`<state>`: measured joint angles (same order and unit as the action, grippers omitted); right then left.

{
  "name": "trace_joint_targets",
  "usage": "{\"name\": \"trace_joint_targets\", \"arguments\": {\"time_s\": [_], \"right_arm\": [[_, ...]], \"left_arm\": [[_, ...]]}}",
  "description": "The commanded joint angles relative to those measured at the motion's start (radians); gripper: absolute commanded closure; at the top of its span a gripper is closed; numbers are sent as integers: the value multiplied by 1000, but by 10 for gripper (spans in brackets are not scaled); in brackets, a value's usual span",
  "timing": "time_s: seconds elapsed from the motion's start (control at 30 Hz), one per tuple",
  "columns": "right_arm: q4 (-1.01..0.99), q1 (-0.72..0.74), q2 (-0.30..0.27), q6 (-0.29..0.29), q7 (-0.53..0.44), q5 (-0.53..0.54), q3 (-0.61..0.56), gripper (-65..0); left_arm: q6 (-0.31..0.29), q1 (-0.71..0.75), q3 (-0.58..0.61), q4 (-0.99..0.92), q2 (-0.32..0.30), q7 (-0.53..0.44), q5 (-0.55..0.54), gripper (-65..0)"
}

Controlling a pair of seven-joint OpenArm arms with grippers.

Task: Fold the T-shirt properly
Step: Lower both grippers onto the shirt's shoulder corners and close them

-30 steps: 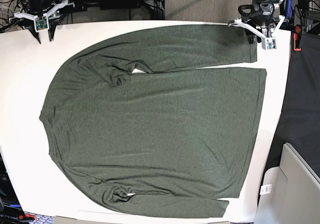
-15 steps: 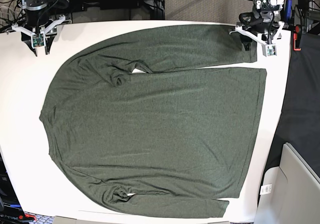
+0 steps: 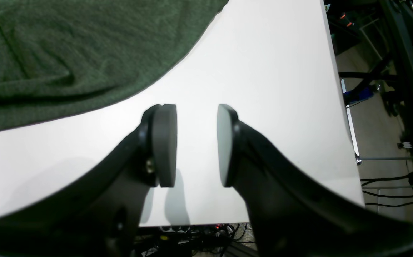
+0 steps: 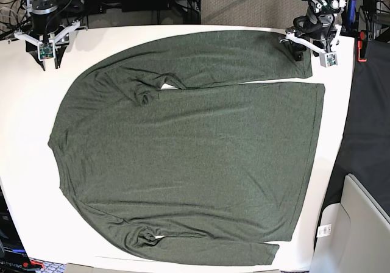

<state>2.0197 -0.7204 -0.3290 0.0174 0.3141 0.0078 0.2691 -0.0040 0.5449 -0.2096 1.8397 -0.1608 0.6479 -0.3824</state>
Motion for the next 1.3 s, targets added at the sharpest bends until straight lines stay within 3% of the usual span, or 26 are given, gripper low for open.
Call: {"name": "trace_joint_targets", "arguments": {"time_s": [0.0,0.1,0.27,0.43,0.53,0.83,1.17,1.27], "right_arm": [[19,-5,-9,-12,-25,2,8,-175],[19,-1,-9,-12,-25,4,8,-175],[14,29,8,-12,-11,4,8,-175],[16,114,51,-12,176,25,8,-176],[17,146,55,-12,267,80,8,-176],[16,190,49,-12,431,383,8,-176],[3,238,70,-12,481,501,8,-177],[-7,239,84,-12,481,558,8,-237]], "left_arm": [[0,11,3,-2,-1,34,-14,-331],[0,13,5,-2,0,34,-14,-313],[-1,13,5,-2,-4,34,-14,-149],[-1,13,-3,7,-4,34,-14,0],[-1,13,-3,7,-6,34,-14,0],[-1,34,-6,84,-6,34,-14,0],[-1,33,-3,82,-6,34,-14,0],[-1,33,-4,81,-6,34,-14,0]]}}
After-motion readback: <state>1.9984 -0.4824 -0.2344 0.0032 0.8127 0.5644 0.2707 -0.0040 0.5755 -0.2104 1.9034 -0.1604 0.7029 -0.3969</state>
